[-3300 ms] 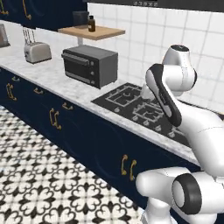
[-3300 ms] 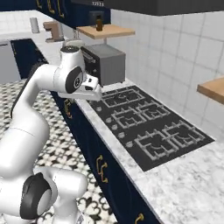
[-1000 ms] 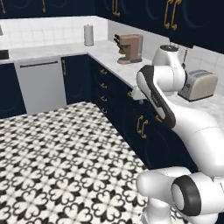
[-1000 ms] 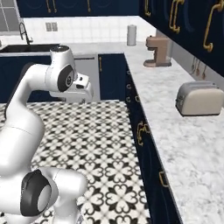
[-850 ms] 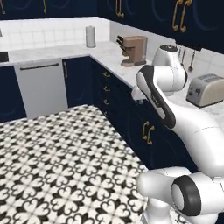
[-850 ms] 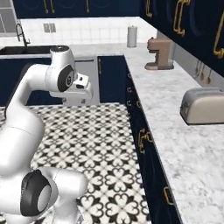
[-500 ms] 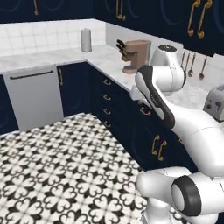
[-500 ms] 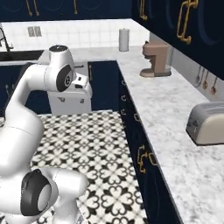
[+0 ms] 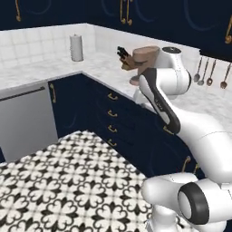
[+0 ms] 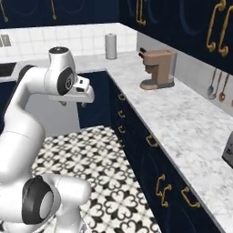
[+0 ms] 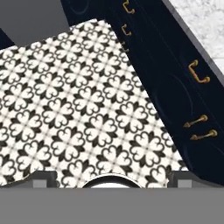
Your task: Navigate to the coffee machine.
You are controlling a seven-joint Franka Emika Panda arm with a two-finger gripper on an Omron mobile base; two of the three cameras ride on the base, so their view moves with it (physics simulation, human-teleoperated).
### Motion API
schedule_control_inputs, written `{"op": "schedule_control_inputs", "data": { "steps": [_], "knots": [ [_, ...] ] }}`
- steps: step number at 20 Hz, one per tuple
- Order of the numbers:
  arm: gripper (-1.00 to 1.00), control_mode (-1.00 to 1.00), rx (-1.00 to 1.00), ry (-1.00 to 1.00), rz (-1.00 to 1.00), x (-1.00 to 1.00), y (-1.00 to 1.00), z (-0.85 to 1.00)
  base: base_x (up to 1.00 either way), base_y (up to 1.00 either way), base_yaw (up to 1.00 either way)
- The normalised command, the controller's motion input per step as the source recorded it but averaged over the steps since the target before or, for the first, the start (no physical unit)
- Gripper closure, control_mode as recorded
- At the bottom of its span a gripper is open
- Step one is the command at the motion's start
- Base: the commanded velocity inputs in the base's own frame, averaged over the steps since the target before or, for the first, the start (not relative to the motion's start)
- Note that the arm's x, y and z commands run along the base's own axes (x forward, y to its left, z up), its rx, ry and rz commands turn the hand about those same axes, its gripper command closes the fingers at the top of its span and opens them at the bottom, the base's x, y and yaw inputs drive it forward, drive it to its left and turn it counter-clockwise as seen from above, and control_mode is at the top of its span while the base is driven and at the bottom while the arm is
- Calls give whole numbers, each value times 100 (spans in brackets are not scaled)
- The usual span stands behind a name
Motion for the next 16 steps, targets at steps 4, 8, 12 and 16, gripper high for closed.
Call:
{"op": "schedule_control_inputs", "data": {
  "steps": [4, 8, 12, 16],
  "knots": [
    [-100, 100, 0, 0, 0, 0, 0, 0, 100, 100, -42],
    [-100, 100, 0, 0, 0, 0, 0, 0, 100, 99, -41],
    [-100, 100, 0, 0, 0, 0, 0, 0, 100, 94, -49],
    [-100, 100, 0, 0, 0, 0, 0, 0, 98, 77, -64]
  ]
}}
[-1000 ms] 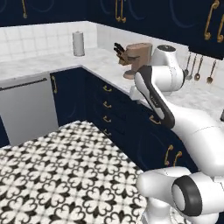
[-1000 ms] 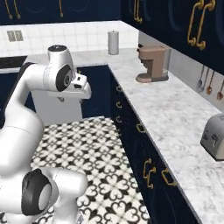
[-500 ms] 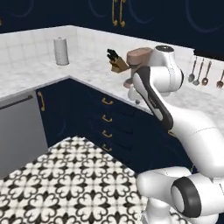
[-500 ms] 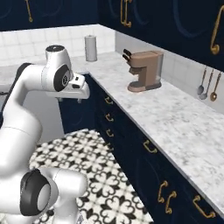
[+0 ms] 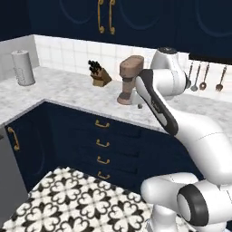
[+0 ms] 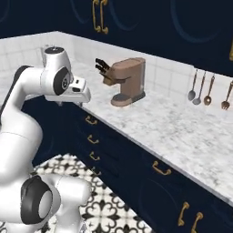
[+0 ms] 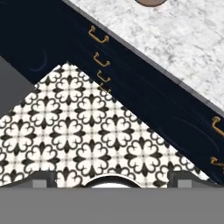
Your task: Navigate to the coffee machine.
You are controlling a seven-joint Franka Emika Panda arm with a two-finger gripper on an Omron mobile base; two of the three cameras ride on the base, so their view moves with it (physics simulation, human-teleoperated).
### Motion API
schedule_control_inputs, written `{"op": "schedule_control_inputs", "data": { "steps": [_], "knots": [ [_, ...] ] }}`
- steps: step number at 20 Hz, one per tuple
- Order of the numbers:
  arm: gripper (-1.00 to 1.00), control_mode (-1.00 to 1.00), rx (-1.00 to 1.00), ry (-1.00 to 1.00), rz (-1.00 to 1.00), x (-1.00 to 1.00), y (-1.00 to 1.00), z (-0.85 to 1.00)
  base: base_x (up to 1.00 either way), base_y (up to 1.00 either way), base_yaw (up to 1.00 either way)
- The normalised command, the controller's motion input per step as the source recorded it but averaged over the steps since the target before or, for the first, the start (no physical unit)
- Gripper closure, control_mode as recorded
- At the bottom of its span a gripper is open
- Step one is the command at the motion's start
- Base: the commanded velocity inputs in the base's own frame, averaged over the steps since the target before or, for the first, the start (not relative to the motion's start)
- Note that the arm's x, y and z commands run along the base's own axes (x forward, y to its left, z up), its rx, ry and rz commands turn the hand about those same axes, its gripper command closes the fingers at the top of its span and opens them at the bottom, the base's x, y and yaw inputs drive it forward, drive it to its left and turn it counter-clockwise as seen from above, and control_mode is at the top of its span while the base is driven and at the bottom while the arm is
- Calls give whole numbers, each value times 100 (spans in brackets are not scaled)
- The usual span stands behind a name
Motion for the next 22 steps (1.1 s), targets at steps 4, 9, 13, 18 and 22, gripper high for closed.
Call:
{"op": "schedule_control_inputs", "data": {
  "steps": [4, 9, 13, 18, 22],
  "knots": [
    [-100, 100, 0, 0, 0, 0, 0, 0, 100, 82, -62],
    [-100, 100, 0, 0, 0, 0, 0, 0, 75, 92, -56],
    [-100, 100, 0, 0, 0, 0, 0, 0, 52, 75, -48],
    [-100, 100, 0, 0, 0, 0, 0, 0, 46, 55, -38],
    [-100, 100, 0, 0, 0, 0, 0, 0, 84, 40, -39]
  ]
}}
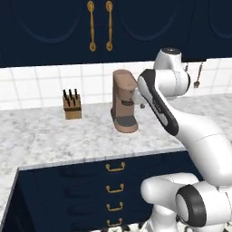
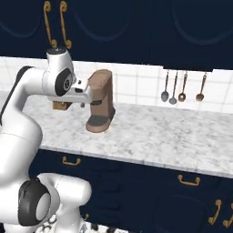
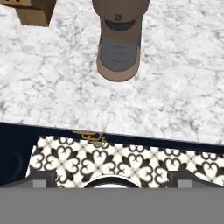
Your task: Navigate to the coffee machine.
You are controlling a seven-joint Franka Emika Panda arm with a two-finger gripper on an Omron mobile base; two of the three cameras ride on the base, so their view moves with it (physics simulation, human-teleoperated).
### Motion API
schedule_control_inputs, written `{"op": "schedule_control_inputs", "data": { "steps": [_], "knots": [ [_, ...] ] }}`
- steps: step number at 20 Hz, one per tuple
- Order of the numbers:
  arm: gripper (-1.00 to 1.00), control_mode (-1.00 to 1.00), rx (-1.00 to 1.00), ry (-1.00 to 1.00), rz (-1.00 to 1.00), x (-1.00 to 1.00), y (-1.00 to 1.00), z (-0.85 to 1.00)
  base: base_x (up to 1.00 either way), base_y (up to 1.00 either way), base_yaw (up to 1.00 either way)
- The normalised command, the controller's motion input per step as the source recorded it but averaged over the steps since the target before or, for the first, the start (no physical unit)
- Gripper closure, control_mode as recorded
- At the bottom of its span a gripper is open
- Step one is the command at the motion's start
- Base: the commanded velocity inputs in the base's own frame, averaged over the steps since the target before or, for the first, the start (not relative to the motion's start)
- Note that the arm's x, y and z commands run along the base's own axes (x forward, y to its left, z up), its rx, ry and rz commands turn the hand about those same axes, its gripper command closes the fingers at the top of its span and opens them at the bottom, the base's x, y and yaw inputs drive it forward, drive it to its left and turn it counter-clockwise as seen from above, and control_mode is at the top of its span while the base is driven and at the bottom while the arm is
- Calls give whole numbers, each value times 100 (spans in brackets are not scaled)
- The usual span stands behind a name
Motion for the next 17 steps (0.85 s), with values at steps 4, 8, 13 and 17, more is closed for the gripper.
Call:
{"op": "schedule_control_inputs", "data": {
  "steps": [4, 8, 13, 17],
  "knots": [
    [-100, 100, 0, 0, 0, 0, 0, 0, 92, 28, -27],
    [-100, 100, 0, 0, 0, 0, 0, 0, 72, 32, -15],
    [-100, 100, 0, 0, 0, 0, 0, 0, 72, 39, -1],
    [-100, 100, 0, 0, 0, 0, 0, 0, 69, 28, 0]
  ]
}}
